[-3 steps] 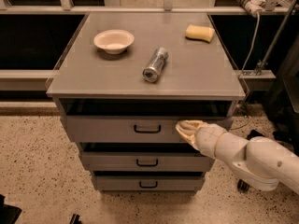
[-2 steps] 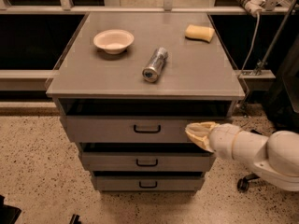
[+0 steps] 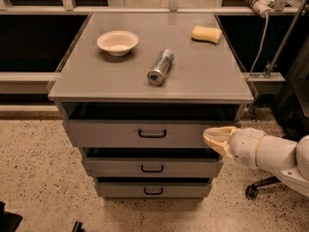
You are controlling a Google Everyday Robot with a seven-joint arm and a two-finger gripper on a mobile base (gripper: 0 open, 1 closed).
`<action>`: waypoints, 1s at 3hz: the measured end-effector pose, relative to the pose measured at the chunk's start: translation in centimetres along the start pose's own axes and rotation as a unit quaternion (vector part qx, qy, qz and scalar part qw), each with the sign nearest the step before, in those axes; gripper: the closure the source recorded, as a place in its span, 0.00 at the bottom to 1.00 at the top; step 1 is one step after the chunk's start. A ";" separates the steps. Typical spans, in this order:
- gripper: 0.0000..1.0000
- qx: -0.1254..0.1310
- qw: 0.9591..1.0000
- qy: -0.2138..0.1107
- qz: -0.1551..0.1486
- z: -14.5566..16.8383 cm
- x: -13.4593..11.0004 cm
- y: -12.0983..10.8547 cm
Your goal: Close top drawer
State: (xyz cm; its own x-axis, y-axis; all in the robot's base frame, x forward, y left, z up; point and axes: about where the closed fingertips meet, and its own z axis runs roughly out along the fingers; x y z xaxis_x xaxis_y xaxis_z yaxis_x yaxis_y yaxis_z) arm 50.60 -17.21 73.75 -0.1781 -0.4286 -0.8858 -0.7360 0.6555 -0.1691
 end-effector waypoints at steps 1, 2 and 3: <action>0.36 0.000 1.000 0.000 0.000 0.0 0.0 0.0; 0.13 0.000 1.000 0.000 0.000 0.0 0.0 0.0; 0.00 0.000 1.000 0.000 0.000 0.0 0.0 0.0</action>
Offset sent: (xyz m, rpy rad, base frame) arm 0.0000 0.0000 0.0000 0.0000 0.0000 0.0000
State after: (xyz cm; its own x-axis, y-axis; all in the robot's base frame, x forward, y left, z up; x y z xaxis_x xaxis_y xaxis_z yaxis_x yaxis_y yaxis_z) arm 50.60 -17.21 73.75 -0.1781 -0.4286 -0.8858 -0.7361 0.6554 -0.1692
